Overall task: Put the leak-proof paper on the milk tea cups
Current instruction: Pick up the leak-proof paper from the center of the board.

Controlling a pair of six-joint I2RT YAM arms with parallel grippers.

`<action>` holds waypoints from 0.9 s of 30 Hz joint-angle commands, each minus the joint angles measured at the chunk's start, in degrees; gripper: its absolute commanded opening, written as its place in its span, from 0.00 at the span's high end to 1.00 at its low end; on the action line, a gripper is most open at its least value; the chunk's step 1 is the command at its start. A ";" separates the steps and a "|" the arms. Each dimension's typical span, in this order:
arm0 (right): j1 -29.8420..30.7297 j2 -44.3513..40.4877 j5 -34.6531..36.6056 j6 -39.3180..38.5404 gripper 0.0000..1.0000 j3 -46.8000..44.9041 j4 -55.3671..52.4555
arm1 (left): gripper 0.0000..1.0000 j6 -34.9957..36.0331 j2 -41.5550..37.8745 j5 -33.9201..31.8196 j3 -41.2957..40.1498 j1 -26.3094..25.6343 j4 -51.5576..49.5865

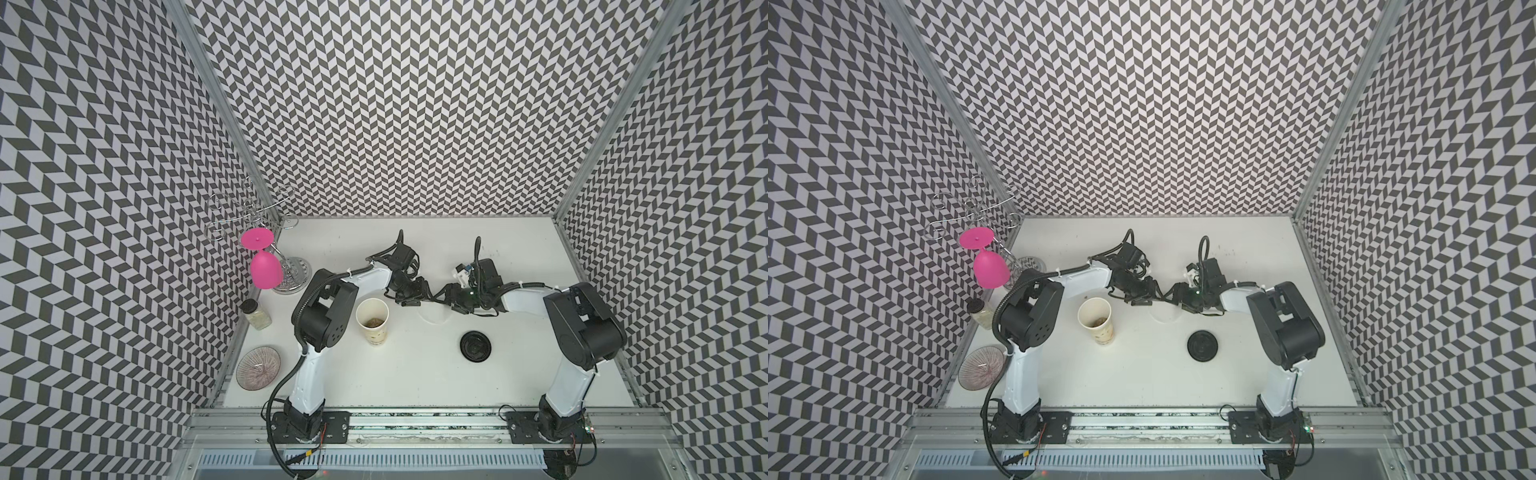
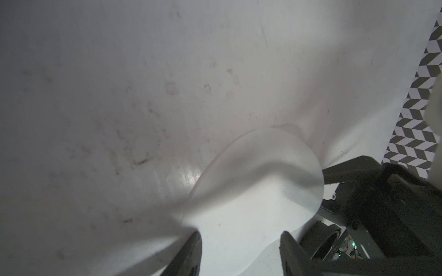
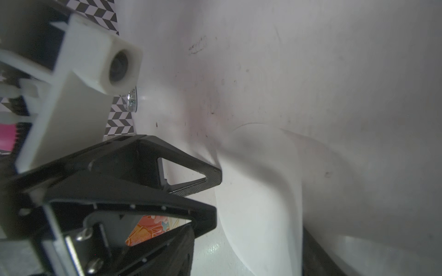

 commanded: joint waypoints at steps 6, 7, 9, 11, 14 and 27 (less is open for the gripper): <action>1.66 2.01 -0.19 3.76 0.43 -3.76 4.44 | 0.44 -1.35 1.03 -1.03 -3.12 0.08 0.56; 1.63 1.61 -0.27 3.95 0.45 -4.10 4.84 | 0.44 -1.35 0.92 -1.00 -3.12 0.08 0.64; 0.99 0.61 -0.87 4.55 0.54 -5.08 6.03 | 0.44 -1.35 0.95 -1.07 -3.12 0.25 0.57; -0.06 -0.31 -1.53 4.96 0.61 -5.95 6.95 | 0.44 -1.31 0.86 -1.25 -3.12 0.35 0.48; -1.73 -1.95 -1.80 5.01 0.67 -7.27 7.67 | 0.44 -1.17 0.86 -1.59 -3.12 0.44 0.31; -3.14 -2.95 -3.57 5.28 0.96 -8.59 10.05 | 0.44 -0.74 1.12 -2.13 -2.09 0.51 -0.58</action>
